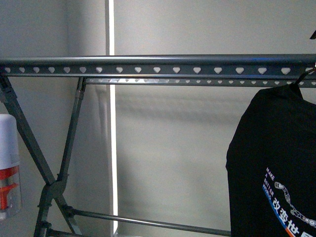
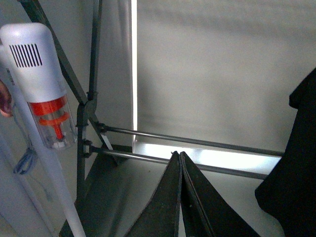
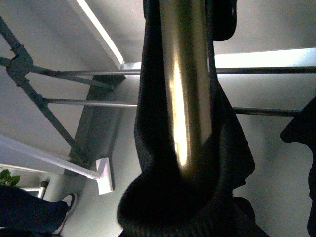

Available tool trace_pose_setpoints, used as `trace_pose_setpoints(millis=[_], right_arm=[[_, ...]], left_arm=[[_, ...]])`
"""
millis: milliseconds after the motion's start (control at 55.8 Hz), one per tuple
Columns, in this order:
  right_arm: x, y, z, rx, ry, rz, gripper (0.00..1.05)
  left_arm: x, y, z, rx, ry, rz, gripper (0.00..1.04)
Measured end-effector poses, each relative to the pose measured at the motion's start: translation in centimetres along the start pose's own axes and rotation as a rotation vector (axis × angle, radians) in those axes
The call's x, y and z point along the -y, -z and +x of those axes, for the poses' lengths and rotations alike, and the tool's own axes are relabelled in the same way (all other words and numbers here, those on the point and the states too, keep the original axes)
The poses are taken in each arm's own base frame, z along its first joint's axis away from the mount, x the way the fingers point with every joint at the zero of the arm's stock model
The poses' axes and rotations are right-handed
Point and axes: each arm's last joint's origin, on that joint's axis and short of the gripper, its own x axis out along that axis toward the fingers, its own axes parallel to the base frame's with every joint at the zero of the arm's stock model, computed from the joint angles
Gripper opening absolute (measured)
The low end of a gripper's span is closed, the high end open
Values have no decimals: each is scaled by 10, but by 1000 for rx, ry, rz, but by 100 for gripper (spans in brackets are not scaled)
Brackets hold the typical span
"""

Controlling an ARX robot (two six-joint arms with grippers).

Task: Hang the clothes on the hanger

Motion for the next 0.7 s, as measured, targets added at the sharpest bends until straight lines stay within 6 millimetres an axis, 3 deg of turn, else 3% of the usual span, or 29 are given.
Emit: trace_pose_setpoints(millis=[108, 376, 699], right_arm=[[-1, -4, 12, -4, 37, 34, 10], [3, 2, 30, -24, 77, 68, 10], [12, 30, 46, 6, 106, 40, 10]], left_arm=[[0, 19, -17, -13, 2, 1, 4], [0, 41, -45, -5, 2, 1, 4], [-1, 57, -69, -6, 2, 1, 4]])
